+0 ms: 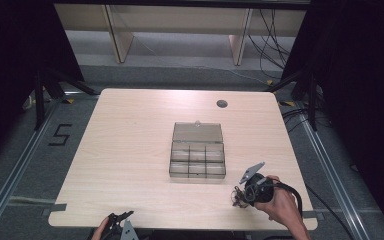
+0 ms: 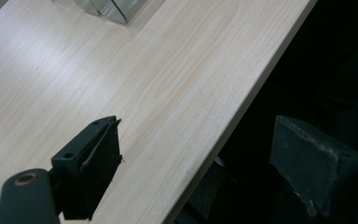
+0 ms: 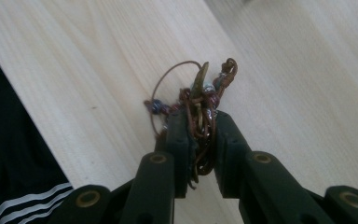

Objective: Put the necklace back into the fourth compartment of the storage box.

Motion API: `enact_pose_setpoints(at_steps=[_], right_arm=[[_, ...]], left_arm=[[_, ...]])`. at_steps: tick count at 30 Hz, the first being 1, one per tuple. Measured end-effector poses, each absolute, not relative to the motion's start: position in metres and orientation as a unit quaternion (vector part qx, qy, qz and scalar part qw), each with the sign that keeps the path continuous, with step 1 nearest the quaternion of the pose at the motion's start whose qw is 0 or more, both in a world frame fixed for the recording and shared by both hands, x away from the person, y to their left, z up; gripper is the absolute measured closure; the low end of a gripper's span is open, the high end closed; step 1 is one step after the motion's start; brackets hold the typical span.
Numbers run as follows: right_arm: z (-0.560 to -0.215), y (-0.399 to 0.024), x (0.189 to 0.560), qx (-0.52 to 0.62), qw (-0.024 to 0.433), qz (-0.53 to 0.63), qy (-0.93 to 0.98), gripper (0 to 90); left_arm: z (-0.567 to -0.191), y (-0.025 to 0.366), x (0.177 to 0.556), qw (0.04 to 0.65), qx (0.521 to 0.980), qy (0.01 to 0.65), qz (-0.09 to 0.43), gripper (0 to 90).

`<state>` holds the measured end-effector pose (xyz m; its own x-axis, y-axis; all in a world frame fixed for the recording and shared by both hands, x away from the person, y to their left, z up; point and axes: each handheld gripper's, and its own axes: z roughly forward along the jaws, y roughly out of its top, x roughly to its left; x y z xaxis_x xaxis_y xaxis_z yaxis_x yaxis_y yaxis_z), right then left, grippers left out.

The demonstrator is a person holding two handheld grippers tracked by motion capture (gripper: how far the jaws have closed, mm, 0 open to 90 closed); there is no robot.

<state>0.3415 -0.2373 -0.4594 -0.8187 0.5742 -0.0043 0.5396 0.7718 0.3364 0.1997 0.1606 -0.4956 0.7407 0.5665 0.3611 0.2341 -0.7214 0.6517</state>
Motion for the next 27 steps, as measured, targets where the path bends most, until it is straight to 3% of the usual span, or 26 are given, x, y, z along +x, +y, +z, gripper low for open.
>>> enact_pose_setpoints(at_steps=[13, 27], right_arm=[[-0.422, -0.22, 0.347, 0.258, 0.063, 0.161, 0.951, 79.4], [-0.389, -0.173, 0.364, 0.21, 0.059, 0.16, 0.963, 79.3]], left_arm=[[-0.495, 0.161, 0.2, 0.298, 0.885, 0.225, 0.276, 15.4], [-0.495, 0.16, 0.2, 0.302, 0.883, 0.224, 0.28, 15.4]])
